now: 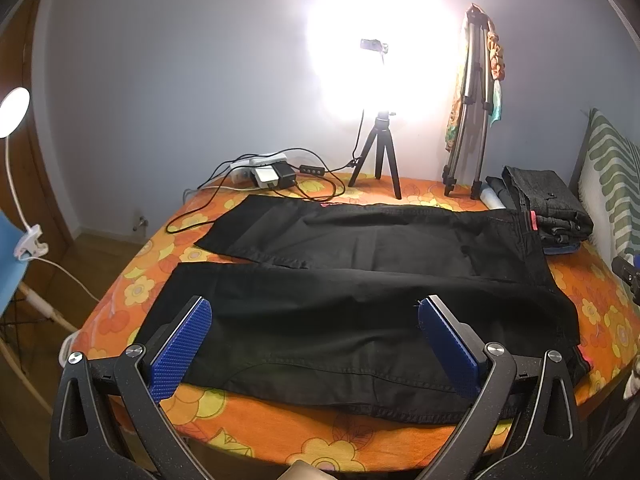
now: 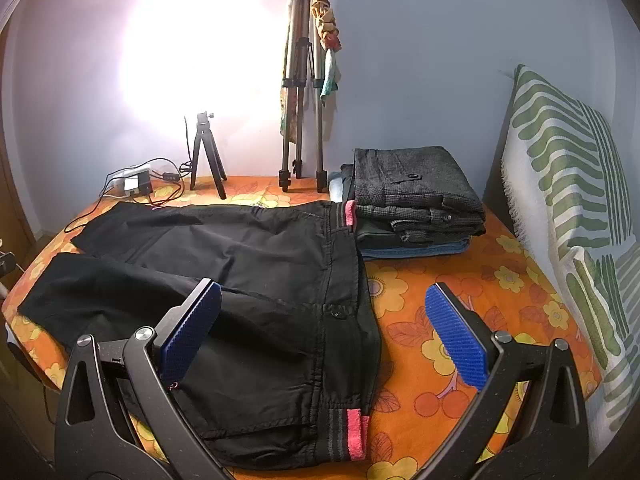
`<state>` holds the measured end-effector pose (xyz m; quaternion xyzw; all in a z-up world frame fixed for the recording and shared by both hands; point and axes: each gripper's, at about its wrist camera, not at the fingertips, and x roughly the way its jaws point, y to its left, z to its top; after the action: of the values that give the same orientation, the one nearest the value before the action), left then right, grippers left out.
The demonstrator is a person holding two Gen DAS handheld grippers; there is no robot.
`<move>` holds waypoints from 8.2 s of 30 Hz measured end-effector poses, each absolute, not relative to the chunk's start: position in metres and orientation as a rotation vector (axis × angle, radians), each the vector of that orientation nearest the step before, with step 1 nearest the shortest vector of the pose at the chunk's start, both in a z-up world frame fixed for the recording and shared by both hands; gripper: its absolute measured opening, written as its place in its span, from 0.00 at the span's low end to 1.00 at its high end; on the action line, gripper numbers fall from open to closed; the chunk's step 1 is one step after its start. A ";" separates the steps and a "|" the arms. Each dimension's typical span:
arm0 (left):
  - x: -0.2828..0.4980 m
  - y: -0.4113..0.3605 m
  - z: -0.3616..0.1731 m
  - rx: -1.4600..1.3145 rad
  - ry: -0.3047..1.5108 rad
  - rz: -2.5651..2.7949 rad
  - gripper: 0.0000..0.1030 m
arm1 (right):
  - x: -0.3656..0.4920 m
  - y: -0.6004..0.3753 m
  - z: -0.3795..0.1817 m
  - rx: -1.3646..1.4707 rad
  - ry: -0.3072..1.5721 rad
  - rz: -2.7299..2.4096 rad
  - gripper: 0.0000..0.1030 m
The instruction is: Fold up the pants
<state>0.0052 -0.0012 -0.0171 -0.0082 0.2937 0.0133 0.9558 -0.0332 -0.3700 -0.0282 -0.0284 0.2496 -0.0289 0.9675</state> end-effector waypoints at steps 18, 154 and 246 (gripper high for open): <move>0.007 -0.001 -0.019 -0.029 0.603 0.023 1.00 | -0.034 -0.370 -0.028 -0.055 0.504 -0.058 1.00; 0.378 -0.006 -0.140 -0.245 1.129 0.180 0.81 | 0.142 -0.184 -0.127 -0.542 0.891 0.894 0.07; 0.094 0.088 -0.098 -0.491 1.098 -0.014 0.28 | 0.214 -0.131 -0.059 0.035 0.974 0.732 0.55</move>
<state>0.0943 0.0879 -0.0977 -0.2310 0.5163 -0.0065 0.8246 0.2145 -0.1306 -0.0593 0.0165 0.4576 0.3437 0.8199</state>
